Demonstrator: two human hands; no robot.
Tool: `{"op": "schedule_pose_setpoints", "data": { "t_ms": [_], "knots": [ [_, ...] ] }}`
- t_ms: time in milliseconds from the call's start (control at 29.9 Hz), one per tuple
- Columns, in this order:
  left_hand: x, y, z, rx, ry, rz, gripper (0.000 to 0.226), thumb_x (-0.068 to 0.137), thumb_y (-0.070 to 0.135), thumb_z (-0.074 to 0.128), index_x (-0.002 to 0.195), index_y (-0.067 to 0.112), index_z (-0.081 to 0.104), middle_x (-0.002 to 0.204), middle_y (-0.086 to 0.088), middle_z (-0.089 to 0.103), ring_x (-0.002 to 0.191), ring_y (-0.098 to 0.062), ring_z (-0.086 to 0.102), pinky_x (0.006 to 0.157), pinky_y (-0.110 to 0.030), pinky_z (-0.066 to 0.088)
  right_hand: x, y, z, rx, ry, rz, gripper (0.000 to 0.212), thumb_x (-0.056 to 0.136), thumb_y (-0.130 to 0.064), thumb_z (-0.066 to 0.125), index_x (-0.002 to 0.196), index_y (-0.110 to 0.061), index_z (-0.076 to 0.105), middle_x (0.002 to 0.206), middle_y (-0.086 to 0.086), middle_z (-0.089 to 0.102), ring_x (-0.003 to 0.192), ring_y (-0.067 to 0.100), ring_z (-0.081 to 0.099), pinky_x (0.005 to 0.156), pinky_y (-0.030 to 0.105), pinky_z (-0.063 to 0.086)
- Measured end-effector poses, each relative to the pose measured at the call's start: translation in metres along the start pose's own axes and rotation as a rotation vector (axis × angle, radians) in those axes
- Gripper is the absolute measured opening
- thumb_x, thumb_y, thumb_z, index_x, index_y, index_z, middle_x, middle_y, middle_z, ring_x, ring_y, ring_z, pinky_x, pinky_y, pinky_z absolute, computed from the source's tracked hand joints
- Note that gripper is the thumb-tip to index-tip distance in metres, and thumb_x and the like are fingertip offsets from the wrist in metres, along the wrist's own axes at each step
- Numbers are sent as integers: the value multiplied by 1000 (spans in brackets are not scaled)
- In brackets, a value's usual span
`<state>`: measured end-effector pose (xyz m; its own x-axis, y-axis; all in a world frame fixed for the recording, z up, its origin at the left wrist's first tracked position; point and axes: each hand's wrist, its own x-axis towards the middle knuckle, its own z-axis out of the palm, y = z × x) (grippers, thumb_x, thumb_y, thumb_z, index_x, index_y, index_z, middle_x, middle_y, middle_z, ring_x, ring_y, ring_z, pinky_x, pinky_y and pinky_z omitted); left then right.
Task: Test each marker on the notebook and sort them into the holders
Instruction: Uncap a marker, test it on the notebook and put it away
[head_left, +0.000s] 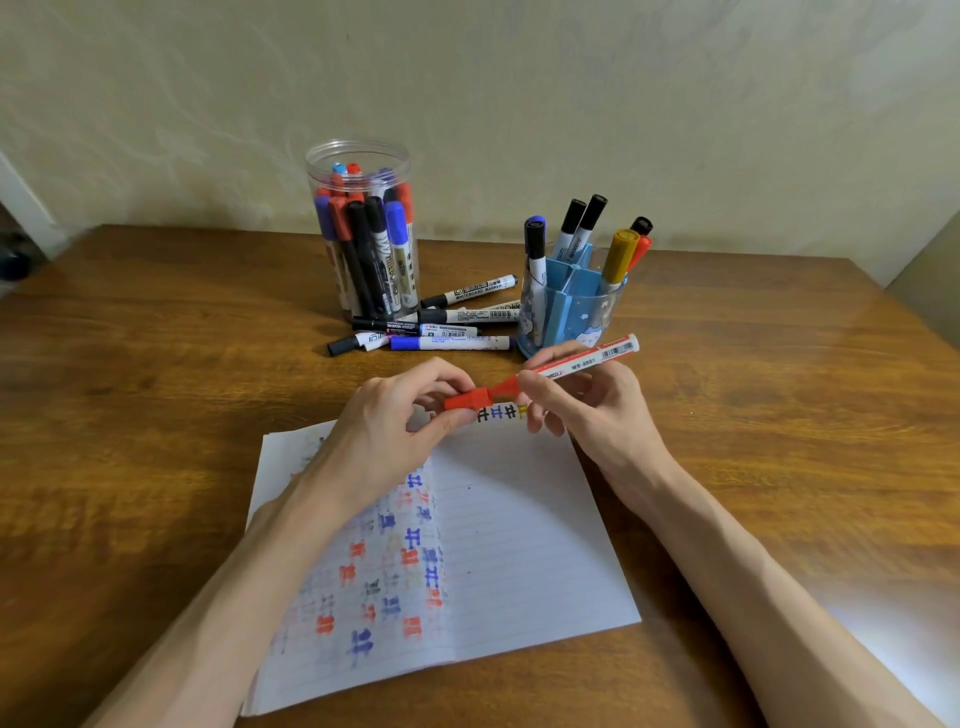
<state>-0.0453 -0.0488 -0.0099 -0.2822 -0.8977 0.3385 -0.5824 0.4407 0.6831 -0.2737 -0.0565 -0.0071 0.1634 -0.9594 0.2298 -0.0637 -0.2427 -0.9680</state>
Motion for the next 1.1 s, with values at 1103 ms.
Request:
{"op": "schedule_pose_setpoints", "data": {
  "t_ms": [1103],
  "knots": [
    [7,1,-2,-31,143,-22,21,90,20,75,109,29,74,94,24,68,94,7,65,72,-8,52,3,13,-2,-204,-43,-31,12,96,-19,77,101,-8,77,90,-2,77,75,3,68,63,14,48]
  ]
}}
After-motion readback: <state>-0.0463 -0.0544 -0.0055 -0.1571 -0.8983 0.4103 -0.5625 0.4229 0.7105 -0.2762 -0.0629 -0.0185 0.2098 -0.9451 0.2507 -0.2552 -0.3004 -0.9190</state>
